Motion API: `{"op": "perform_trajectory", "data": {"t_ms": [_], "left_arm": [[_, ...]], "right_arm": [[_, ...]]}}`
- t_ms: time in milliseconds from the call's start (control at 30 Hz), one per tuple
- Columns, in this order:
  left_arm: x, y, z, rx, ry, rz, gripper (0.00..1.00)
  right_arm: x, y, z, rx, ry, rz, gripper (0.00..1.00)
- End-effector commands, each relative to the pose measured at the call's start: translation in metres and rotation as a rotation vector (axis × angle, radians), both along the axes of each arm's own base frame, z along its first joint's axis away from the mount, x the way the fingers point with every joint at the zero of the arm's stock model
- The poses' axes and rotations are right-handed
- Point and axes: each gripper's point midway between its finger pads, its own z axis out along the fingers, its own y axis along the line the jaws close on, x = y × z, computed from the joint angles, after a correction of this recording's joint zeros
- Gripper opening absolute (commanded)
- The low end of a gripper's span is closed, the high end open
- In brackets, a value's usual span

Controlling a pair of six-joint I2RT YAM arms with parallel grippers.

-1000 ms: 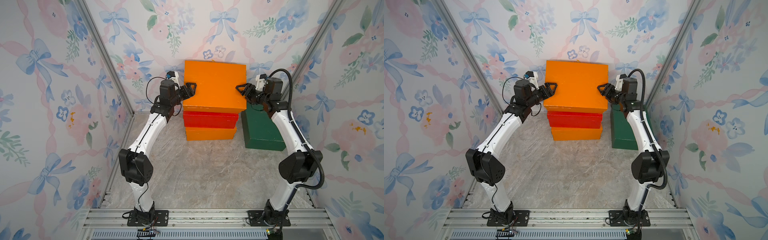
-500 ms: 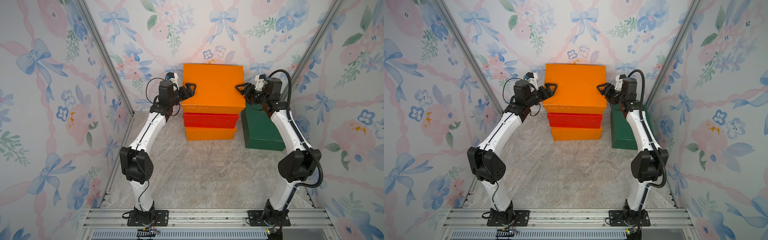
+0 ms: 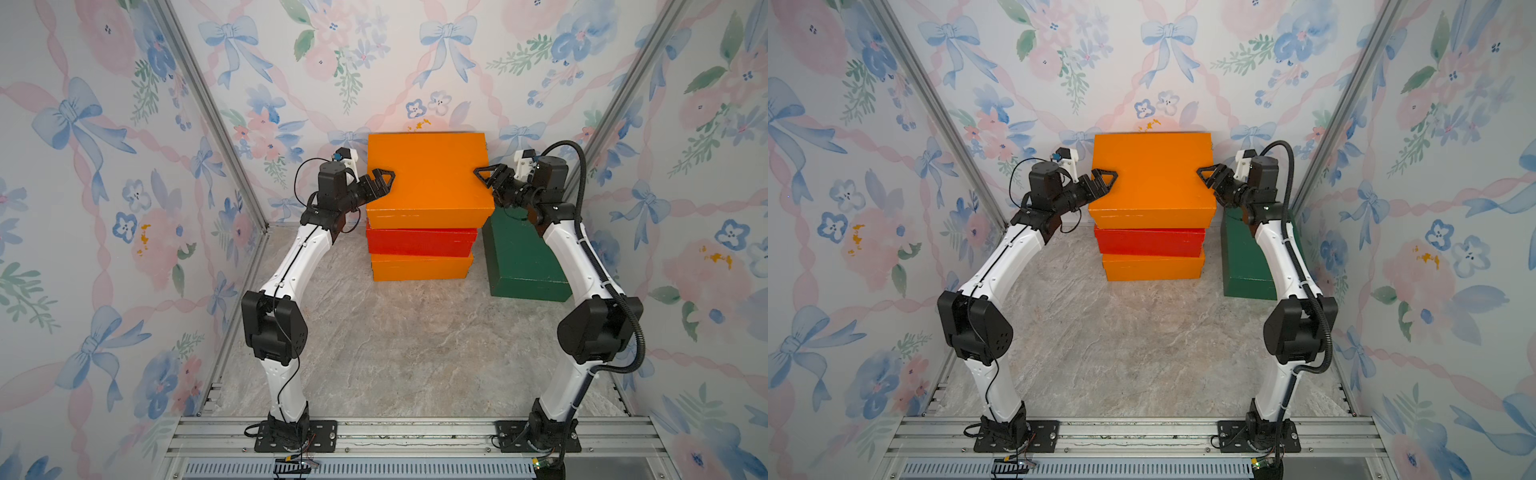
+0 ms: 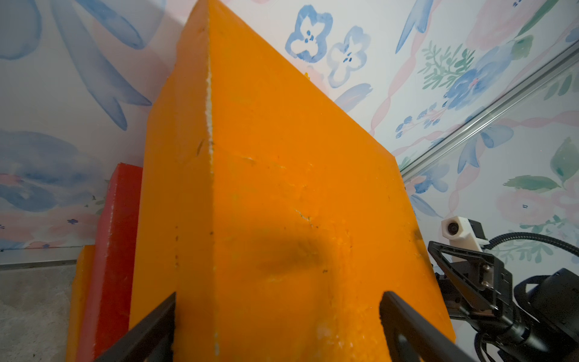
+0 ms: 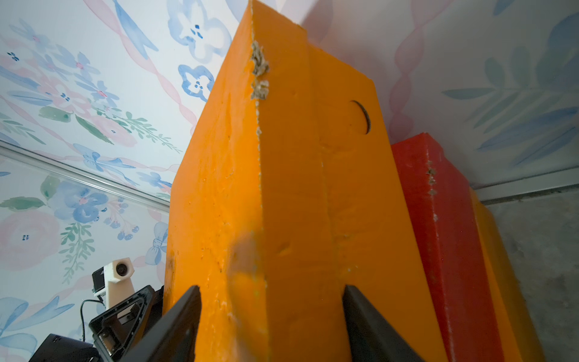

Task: Stack the shoeboxes
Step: Place the shoebox at the shoebox.

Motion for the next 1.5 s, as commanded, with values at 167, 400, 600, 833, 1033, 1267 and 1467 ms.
{"op": "perform_trajectory", "data": {"t_ms": [167,400,600,833,1033,1267,1467], "left_arm": [[-0.007,-0.014,0.018,-0.045,-0.053,-0.103,0.98],[-0.002,-0.006,0.014,-0.045,-0.042,-0.088,0.98],[0.001,-0.001,0.010,-0.037,-0.036,-0.078,0.98],[0.005,0.008,0.008,-0.035,-0.029,-0.058,0.98],[0.009,0.016,0.006,-0.033,-0.026,-0.043,0.98],[0.015,0.022,-0.001,-0.030,-0.012,-0.029,0.98],[0.019,0.026,-0.008,-0.026,0.000,-0.018,0.98]], "right_arm": [[-0.006,0.027,-0.003,0.044,-0.007,0.121,0.75],[-0.001,0.019,-0.010,0.035,0.018,0.088,0.79],[-0.001,0.015,-0.013,0.027,0.022,0.075,0.83],[0.005,0.006,-0.022,0.031,0.041,0.056,0.86],[0.010,-0.001,-0.030,0.029,0.057,0.042,0.87],[0.013,-0.007,-0.035,0.023,0.067,0.027,0.88],[0.016,-0.013,-0.039,0.020,0.077,0.012,0.88]]}}
